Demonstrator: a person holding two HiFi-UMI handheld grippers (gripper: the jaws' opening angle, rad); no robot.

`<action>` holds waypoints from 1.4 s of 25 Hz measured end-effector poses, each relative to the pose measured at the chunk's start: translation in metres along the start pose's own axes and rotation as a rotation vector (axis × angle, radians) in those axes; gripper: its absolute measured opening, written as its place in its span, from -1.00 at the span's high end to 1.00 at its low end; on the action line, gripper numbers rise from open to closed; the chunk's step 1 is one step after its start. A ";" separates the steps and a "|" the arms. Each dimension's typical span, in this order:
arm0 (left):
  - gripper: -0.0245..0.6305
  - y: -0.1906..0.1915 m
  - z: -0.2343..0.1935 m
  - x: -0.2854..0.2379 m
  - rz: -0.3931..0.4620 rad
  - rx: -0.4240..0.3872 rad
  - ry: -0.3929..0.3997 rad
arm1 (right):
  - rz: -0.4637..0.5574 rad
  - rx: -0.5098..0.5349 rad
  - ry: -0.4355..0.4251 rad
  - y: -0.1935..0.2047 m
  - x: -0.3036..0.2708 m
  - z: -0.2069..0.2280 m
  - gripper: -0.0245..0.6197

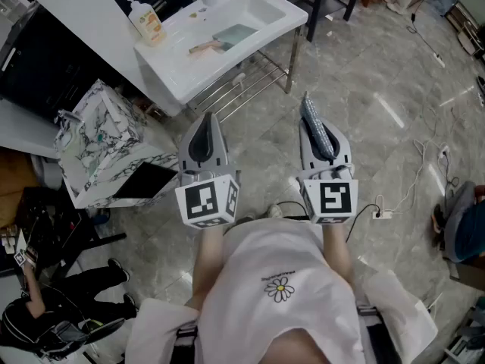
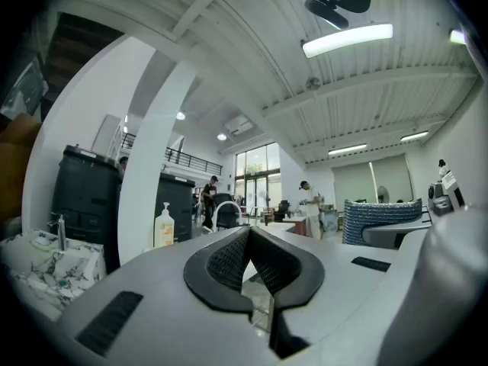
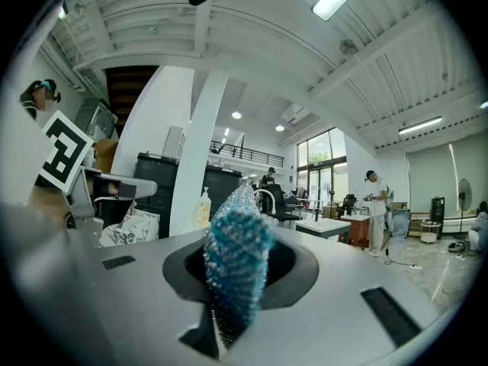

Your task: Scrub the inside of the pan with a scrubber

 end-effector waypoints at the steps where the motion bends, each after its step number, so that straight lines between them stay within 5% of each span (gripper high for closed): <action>1: 0.88 -0.001 0.001 0.000 0.002 0.000 -0.001 | -0.002 0.002 -0.003 0.001 0.001 0.001 0.73; 15: 0.88 -0.003 0.019 0.008 0.026 0.017 -0.036 | 0.023 -0.015 -0.065 0.016 0.007 0.021 0.73; 22: 0.87 0.011 -0.005 -0.009 -0.007 0.058 -0.045 | -0.014 -0.056 -0.095 0.032 -0.018 0.021 0.73; 29: 0.87 0.022 -0.024 -0.081 -0.004 0.041 -0.059 | -0.052 -0.054 -0.119 0.042 -0.093 0.031 0.73; 35: 0.87 -0.009 -0.069 -0.194 0.010 0.032 -0.050 | -0.005 -0.024 -0.151 -0.003 -0.211 0.045 0.73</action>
Point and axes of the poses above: the fingertips, and each gripper's own axes: x backward along the fingers, z to its right, y out of its underside, the point moved 2 cm from there along x, backward along the fingers, and after that the axes turned 15 degrees about -z, right-handed, at the moved point
